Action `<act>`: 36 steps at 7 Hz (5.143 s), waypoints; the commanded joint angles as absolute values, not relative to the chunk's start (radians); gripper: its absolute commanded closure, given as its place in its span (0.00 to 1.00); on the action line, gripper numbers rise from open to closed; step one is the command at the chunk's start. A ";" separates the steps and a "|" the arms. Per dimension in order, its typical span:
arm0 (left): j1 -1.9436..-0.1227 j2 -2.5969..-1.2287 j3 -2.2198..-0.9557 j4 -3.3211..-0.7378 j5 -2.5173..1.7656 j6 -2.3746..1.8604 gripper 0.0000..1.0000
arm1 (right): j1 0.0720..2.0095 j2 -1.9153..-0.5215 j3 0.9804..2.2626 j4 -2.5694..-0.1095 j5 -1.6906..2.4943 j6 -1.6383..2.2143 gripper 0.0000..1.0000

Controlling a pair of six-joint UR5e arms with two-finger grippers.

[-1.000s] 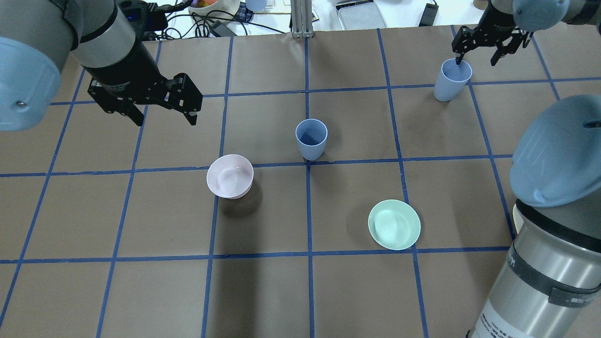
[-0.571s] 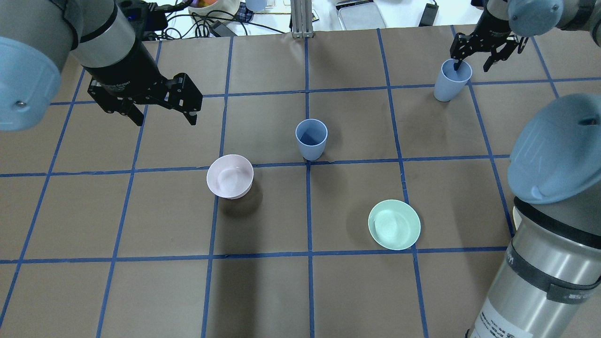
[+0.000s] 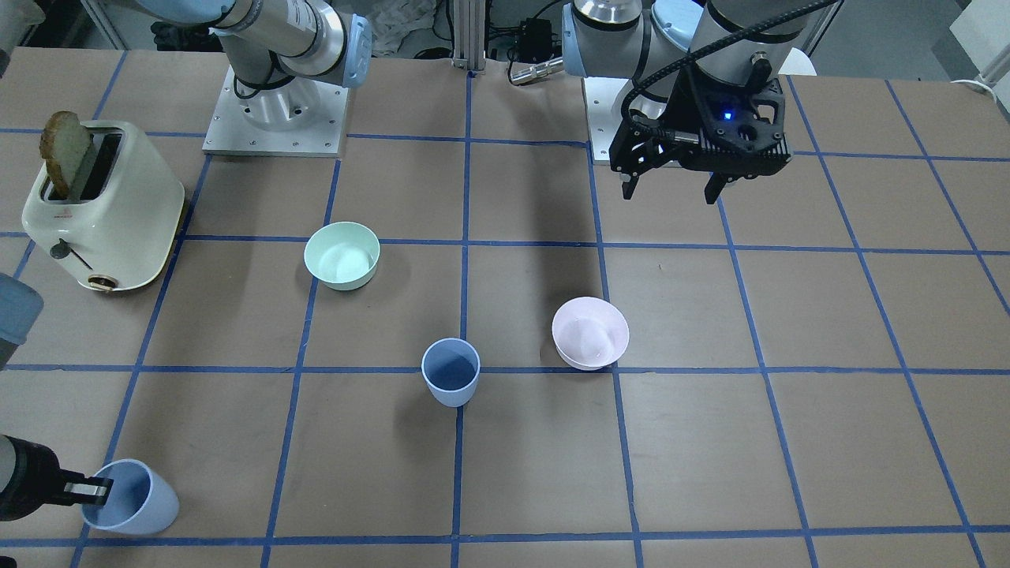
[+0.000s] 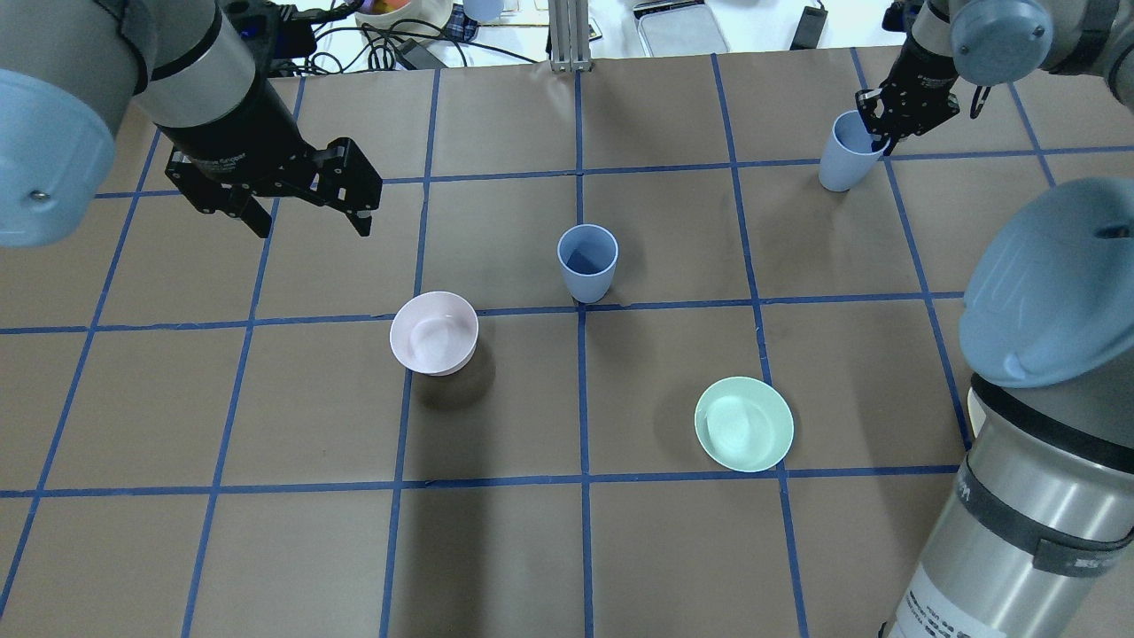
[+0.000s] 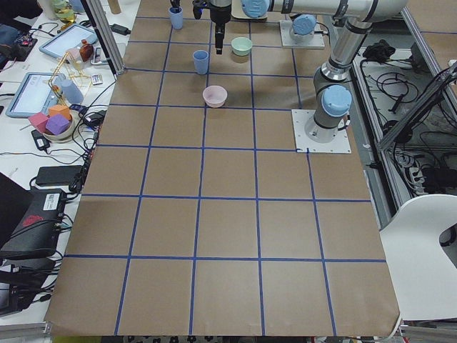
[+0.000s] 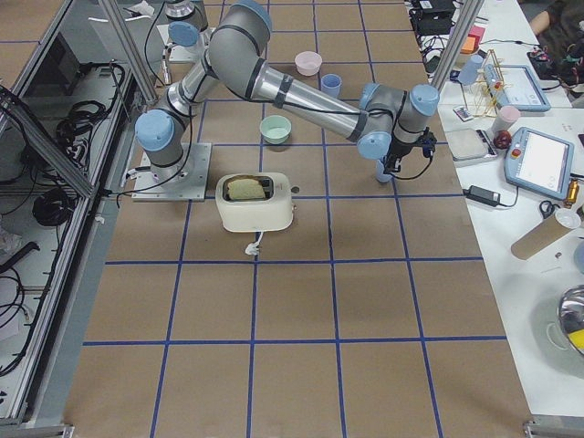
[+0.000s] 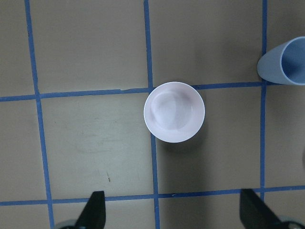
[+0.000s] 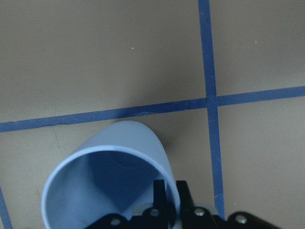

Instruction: Stack blue cups with both arms

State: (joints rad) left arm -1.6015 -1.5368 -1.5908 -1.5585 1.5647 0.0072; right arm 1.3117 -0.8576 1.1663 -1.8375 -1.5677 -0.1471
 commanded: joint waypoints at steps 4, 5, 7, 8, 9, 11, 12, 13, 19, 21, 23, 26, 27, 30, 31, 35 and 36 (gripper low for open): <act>-1.601 -1.536 -1.591 -1.559 1.566 0.008 0.00 | 1.493 -1.079 1.257 -1.738 -1.566 -0.027 1.00; -1.601 -1.536 -1.591 -1.559 1.566 0.008 0.00 | 1.584 -1.110 1.322 -1.755 -1.565 0.082 1.00; -1.601 -1.536 -1.591 -1.559 1.565 0.008 0.00 | 1.714 -1.167 1.347 -1.747 -1.562 0.232 1.00; -1.601 -1.536 -1.589 -1.559 1.566 0.008 0.00 | 1.785 -1.169 1.345 -1.753 -1.565 0.306 1.00; -1.601 -1.536 -1.589 -1.559 1.566 0.008 0.00 | 1.817 -1.169 1.344 -1.755 -1.563 0.320 1.00; -1.601 -1.536 -1.589 -1.559 1.566 0.008 0.00 | 1.862 -1.169 1.350 -1.755 -1.511 0.347 1.00; -1.601 -1.536 -1.591 -1.559 1.566 0.008 0.00 | 1.856 -1.164 1.351 -1.758 -1.512 0.345 1.00; -1.601 -1.536 -1.591 -1.559 1.568 0.008 0.00 | 1.858 -1.163 1.351 -1.756 -1.508 0.347 1.00; -1.601 -1.536 -1.589 -1.559 1.568 0.008 0.00 | 1.852 -1.158 1.429 -1.841 -1.506 0.347 1.00; -1.601 -1.536 -1.589 -1.559 1.566 0.008 0.00 | 1.852 -1.158 1.475 -1.911 -1.506 0.350 0.79; -1.601 -1.536 -1.589 -1.559 1.566 0.008 0.00 | 1.853 -1.160 1.488 -1.927 -1.506 0.351 0.25; -1.601 -1.536 -1.591 -1.559 1.566 0.008 0.00 | 1.771 -1.170 1.363 -1.852 -1.525 0.327 0.24; -1.601 -1.539 -1.591 -1.559 1.563 0.005 0.00 | 1.693 -1.187 1.314 -1.751 -1.531 0.254 0.24; -1.601 -1.539 -1.591 -1.559 1.563 0.002 0.00 | 1.511 -1.381 1.301 -1.538 -1.560 -0.071 0.00; -1.601 -1.539 -1.591 -1.559 1.563 0.002 0.00 | 1.499 -1.425 1.308 -1.485 -1.549 -0.101 0.00; -1.601 -1.539 -1.591 -1.559 1.565 0.002 0.00 | 1.499 -1.433 1.336 -1.511 -1.549 -0.107 0.00; -1.601 -1.539 -1.591 -1.559 1.565 0.002 0.00 | 1.500 -1.433 1.338 -1.511 -1.546 -0.116 0.00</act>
State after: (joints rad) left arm -1.6015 -1.5386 -1.5907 -1.5585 1.5641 0.0015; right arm 1.4999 -1.4321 1.3348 -1.5104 -1.5473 -0.1074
